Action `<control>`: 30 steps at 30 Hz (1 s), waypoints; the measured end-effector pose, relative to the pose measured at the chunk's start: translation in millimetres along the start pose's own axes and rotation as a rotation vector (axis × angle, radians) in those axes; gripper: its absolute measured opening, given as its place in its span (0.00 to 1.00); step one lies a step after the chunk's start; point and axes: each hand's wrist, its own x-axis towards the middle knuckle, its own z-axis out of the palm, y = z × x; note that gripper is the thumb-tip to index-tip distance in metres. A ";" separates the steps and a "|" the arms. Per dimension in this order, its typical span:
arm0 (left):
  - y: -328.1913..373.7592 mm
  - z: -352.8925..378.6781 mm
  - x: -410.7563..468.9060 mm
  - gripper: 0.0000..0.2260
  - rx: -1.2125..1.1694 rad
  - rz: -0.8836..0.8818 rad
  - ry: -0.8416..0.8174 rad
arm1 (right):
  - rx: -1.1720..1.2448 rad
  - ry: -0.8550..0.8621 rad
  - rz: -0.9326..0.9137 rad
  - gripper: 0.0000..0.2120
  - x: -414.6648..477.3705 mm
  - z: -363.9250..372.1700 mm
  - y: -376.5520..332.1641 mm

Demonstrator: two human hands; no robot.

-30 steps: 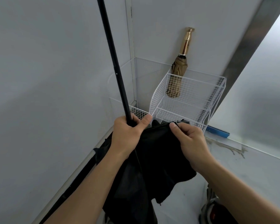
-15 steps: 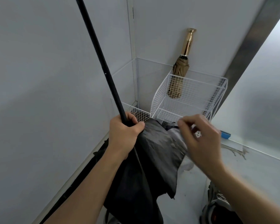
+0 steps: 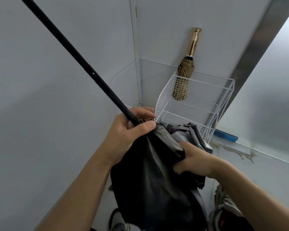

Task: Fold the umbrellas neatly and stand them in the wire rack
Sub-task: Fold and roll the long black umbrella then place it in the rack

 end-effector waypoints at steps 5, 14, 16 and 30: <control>3.9 6.0 -6.5 0.20 -0.230 -0.063 -0.111 | 0.137 -0.160 0.028 0.18 -0.2 2.5 6.8; -8.0 14.7 1.0 0.10 -0.173 -0.165 0.011 | 0.301 -0.291 0.028 0.11 -3.2 9.5 -4.6; -14.0 16.3 5.1 0.05 -0.089 -0.166 0.138 | 0.280 -0.210 0.101 0.15 -0.8 9.1 -8.8; -26.3 5.9 6.1 0.06 0.289 -0.082 0.292 | -0.200 0.681 -0.349 0.04 -5.5 -4.2 1.4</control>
